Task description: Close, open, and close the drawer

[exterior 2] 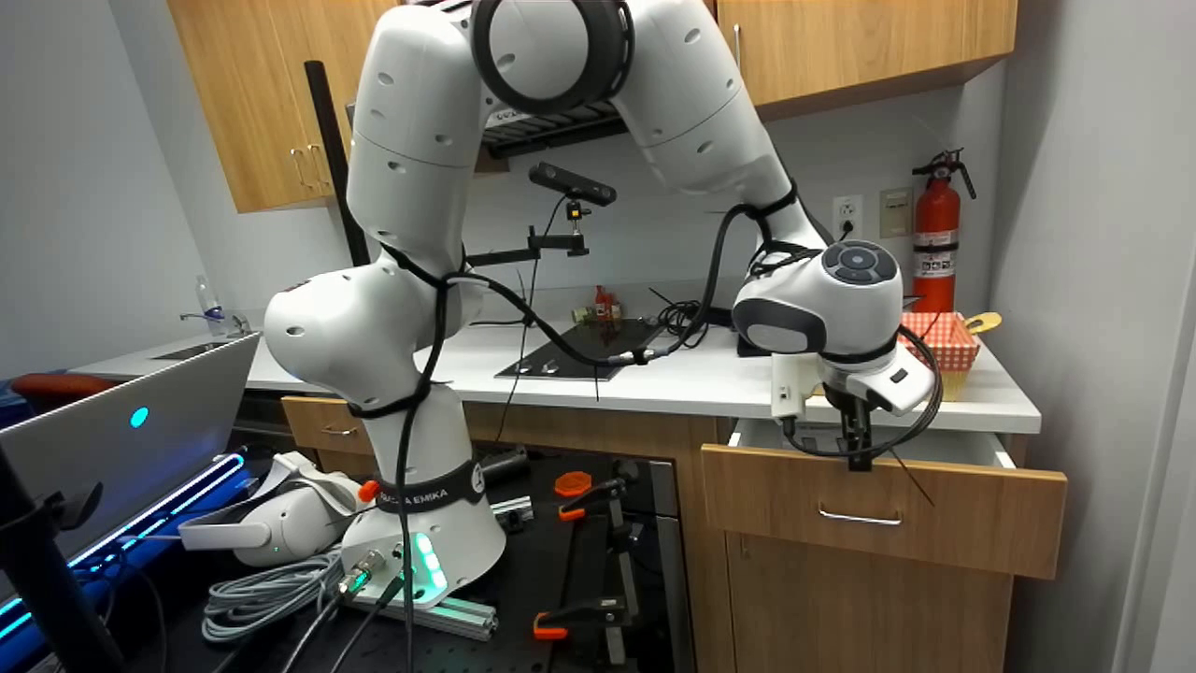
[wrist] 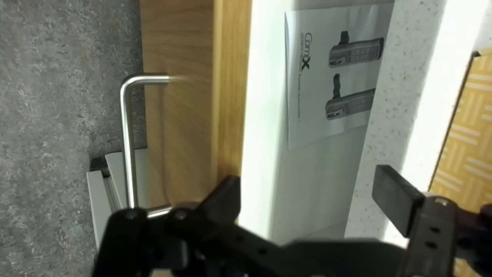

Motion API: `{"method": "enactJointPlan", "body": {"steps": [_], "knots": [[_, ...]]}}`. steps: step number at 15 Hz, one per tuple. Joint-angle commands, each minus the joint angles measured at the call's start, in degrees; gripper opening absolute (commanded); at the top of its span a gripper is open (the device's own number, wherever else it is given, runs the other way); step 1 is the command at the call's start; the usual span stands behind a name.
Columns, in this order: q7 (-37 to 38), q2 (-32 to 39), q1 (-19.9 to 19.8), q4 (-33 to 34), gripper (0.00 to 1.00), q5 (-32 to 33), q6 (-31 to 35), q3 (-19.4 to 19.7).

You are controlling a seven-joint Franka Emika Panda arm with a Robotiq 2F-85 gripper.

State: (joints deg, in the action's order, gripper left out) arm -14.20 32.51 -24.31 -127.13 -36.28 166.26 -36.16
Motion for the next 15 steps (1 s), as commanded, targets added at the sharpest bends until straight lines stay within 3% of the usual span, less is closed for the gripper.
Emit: {"method": "enactJointPlan", "body": {"steps": [1,2,4,7,10,15], "knots": [[2.3,-1.5,5.2,-0.5,0.85,1.2,-4.1,6.3],[2.8,-1.7,6.8,-0.7,0.64,1.5,-4.6,8.4],[3.5,-1.6,9.4,-0.5,0.60,2.1,-5.9,11.7],[3.8,-1.5,12.1,-0.2,0.35,2.4,-7.2,15.2],[4.9,-2.0,14.2,0.0,0.16,2.9,-8.2,17.5],[6.6,-3.4,16.4,0.1,0.15,5.2,-9.8,20.3]]}}
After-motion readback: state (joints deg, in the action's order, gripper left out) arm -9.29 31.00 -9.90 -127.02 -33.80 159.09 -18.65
